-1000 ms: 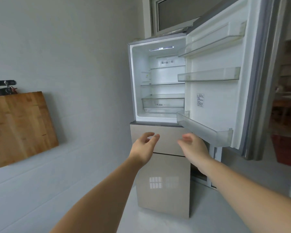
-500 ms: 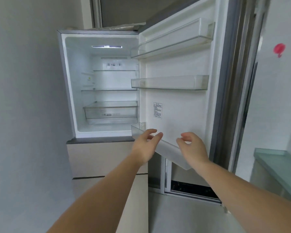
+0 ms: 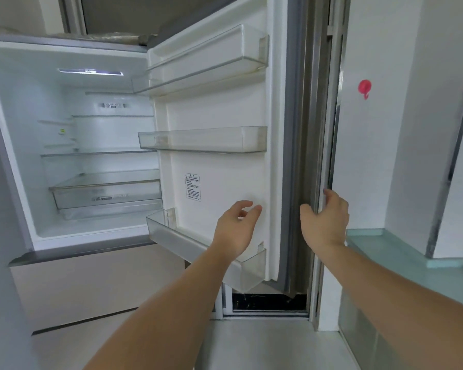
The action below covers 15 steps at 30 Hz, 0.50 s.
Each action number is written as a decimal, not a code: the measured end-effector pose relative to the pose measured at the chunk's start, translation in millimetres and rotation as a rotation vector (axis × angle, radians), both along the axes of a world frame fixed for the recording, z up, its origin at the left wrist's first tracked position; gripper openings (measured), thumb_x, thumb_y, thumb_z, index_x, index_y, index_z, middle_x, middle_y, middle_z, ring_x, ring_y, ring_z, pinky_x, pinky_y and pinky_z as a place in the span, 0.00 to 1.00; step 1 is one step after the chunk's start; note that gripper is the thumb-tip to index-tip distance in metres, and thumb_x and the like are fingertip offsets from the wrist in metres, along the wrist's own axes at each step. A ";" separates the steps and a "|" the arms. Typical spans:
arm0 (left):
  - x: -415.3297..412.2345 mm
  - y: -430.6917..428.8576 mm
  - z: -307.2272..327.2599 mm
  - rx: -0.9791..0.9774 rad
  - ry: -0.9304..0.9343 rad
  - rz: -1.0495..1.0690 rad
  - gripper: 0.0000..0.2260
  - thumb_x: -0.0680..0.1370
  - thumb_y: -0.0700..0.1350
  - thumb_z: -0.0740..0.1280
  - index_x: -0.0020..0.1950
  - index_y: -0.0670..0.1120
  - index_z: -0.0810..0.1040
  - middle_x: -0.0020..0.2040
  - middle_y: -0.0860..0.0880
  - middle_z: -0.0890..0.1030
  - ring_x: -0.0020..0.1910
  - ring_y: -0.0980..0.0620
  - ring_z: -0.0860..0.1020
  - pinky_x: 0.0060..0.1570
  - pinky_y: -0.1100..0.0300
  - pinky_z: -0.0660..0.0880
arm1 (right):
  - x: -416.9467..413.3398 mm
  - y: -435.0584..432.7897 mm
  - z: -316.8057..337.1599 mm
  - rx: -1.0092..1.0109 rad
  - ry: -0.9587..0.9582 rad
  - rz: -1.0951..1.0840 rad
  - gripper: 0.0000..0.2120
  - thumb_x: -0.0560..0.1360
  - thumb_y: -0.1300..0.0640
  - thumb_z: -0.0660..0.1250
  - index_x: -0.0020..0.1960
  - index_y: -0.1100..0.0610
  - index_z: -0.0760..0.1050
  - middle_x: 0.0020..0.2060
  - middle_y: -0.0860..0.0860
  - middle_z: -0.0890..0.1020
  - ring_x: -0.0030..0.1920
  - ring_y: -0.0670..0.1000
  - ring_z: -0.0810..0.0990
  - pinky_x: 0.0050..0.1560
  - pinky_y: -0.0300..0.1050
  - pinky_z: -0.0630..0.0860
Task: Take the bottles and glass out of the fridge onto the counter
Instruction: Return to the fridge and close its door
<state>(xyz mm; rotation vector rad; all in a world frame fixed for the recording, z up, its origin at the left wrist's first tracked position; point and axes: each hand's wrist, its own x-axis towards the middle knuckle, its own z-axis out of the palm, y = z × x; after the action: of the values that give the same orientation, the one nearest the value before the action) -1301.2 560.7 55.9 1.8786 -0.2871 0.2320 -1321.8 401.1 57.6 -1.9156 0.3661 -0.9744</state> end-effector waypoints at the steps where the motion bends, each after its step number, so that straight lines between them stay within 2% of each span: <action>1: 0.8 -2.7 -0.6 0.000 -0.001 0.002 0.18 0.79 0.57 0.61 0.66 0.53 0.74 0.54 0.53 0.76 0.53 0.54 0.74 0.53 0.62 0.66 | 3.7 -3.2 -0.7 0.013 0.044 0.053 0.28 0.77 0.57 0.63 0.75 0.58 0.60 0.71 0.55 0.66 0.70 0.57 0.67 0.68 0.51 0.67; 2: 1.3 -4.6 -1.2 0.003 -0.002 0.005 0.18 0.79 0.57 0.61 0.66 0.53 0.74 0.54 0.53 0.76 0.53 0.54 0.74 0.53 0.62 0.66 | 8.5 -5.1 -2.4 0.026 0.080 0.115 0.28 0.77 0.58 0.61 0.76 0.57 0.59 0.72 0.56 0.67 0.70 0.59 0.68 0.69 0.55 0.67; 5: 0.2 -6.1 -2.6 0.011 0.002 0.025 0.18 0.79 0.57 0.60 0.67 0.53 0.73 0.55 0.53 0.76 0.53 0.54 0.74 0.52 0.62 0.66 | 16.1 -6.5 -3.5 0.036 0.159 0.186 0.28 0.76 0.58 0.60 0.75 0.56 0.59 0.69 0.58 0.71 0.66 0.62 0.72 0.64 0.60 0.73; 12: -5.9 1.8 -5.9 -0.027 0.012 0.120 0.17 0.78 0.57 0.62 0.64 0.54 0.75 0.53 0.53 0.77 0.49 0.55 0.75 0.46 0.64 0.67 | 19.7 -17.4 -0.2 0.091 0.116 0.227 0.29 0.77 0.61 0.61 0.76 0.54 0.58 0.70 0.54 0.71 0.66 0.58 0.73 0.63 0.58 0.74; 15: -15.8 4.4 -10.4 -0.091 0.008 0.177 0.15 0.78 0.57 0.63 0.62 0.54 0.76 0.50 0.56 0.76 0.47 0.60 0.74 0.42 0.69 0.67 | 15.8 -17.0 -3.2 0.118 0.045 0.236 0.28 0.78 0.62 0.61 0.75 0.54 0.59 0.64 0.53 0.74 0.61 0.54 0.75 0.62 0.56 0.75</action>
<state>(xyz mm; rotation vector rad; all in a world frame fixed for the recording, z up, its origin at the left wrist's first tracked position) -1316.9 565.2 45.6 1.8150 -0.1028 0.3521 -1306.0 384.1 54.5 -1.8278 0.2127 -0.7399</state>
